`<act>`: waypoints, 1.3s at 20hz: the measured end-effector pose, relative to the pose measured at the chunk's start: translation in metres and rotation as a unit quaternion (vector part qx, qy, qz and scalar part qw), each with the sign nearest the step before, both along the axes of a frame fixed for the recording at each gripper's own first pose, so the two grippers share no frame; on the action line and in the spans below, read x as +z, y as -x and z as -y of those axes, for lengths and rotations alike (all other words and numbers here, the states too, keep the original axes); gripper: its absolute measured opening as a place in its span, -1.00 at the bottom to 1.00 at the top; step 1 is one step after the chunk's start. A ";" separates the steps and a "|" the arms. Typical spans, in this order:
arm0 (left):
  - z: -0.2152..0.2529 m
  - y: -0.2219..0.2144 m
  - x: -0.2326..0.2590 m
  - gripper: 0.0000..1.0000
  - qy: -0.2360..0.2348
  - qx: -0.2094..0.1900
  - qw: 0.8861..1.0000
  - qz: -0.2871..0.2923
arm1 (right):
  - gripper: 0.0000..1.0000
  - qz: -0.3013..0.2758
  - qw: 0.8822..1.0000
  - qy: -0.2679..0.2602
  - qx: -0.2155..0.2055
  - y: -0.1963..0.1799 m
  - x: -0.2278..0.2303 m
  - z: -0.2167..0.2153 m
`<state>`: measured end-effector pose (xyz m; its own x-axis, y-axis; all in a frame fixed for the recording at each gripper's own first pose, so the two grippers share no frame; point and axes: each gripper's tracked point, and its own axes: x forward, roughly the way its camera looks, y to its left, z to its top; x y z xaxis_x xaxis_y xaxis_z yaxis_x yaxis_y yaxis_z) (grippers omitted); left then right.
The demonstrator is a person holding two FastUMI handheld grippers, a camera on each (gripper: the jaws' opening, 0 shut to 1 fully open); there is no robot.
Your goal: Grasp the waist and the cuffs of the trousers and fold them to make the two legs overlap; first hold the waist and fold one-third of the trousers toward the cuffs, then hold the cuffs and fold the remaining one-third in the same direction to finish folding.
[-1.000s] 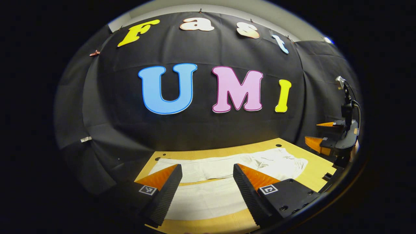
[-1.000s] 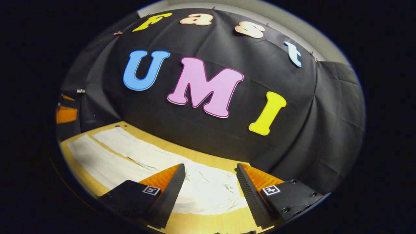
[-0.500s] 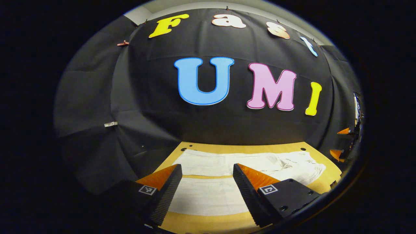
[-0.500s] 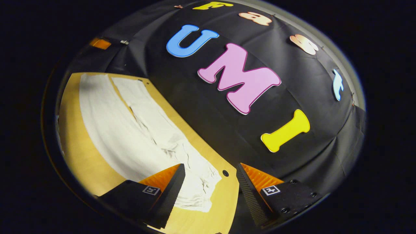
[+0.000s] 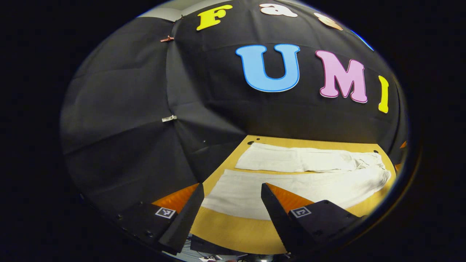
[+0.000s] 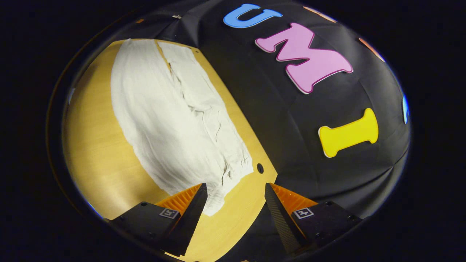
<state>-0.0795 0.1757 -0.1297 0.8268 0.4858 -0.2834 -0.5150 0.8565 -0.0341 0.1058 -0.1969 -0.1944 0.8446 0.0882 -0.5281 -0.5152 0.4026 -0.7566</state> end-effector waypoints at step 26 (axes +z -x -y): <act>0.022 0.031 -0.046 0.97 0.036 0.071 0.995 -0.052 | 0.38 -0.092 0.967 0.206 0.115 -0.035 -0.120 0.027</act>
